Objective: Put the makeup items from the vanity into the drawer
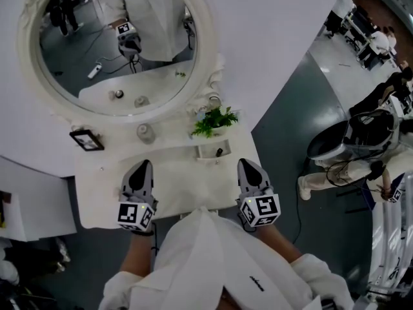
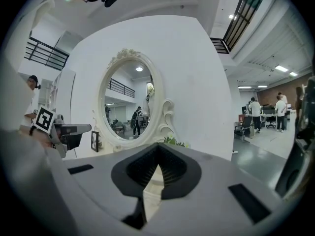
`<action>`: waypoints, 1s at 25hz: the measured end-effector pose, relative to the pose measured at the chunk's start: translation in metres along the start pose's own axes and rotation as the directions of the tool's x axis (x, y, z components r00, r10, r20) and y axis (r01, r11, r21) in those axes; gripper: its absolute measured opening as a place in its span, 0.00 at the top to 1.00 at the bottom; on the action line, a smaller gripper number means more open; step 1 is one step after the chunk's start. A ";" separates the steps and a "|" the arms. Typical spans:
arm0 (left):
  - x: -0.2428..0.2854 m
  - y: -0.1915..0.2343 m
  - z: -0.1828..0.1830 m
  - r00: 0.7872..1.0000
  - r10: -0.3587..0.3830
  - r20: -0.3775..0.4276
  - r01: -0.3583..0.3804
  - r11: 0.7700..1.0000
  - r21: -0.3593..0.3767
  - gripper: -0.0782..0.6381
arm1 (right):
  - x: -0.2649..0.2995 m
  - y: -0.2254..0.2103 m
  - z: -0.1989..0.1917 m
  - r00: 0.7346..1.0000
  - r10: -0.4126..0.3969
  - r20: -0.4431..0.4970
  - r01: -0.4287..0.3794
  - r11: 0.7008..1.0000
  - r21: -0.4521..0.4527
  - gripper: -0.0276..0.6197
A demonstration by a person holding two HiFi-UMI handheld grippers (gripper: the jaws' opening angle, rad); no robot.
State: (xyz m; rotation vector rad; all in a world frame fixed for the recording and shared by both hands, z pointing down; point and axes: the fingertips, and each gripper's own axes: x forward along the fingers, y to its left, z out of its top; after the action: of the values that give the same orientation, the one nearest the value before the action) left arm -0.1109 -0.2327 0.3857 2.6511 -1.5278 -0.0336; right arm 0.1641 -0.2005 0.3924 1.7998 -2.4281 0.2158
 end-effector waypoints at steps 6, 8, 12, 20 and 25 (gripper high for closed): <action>0.000 -0.004 -0.003 1.000 -0.001 -0.006 0.001 1.000 -0.004 0.85 | -0.001 0.002 -0.004 1.000 0.004 -0.016 -0.004 1.000 -0.005 0.93; -0.002 -0.006 -0.002 1.000 -0.004 -0.005 0.004 1.000 -0.006 0.85 | -0.004 0.004 -0.004 1.000 0.005 -0.019 -0.005 1.000 -0.007 0.93; 0.001 -0.008 -0.004 1.000 -0.007 -0.008 0.007 1.000 -0.008 0.85 | -0.003 0.002 -0.007 0.999 0.003 -0.032 -0.003 1.000 -0.013 0.93; 0.007 -0.009 -0.007 1.000 -0.009 -0.018 0.009 1.000 -0.014 0.85 | 0.000 -0.001 -0.007 0.999 0.005 -0.039 -0.005 1.000 -0.011 0.93; 0.009 -0.011 -0.008 1.000 -0.013 -0.019 0.012 1.000 -0.019 0.85 | 0.000 -0.002 -0.008 0.999 0.007 -0.046 -0.007 1.000 -0.012 0.93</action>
State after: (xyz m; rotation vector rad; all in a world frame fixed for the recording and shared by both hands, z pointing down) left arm -0.0962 -0.2345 0.3926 2.6388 -1.4975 -0.0225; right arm 0.1657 -0.1994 0.4003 1.7613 -2.3993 0.2397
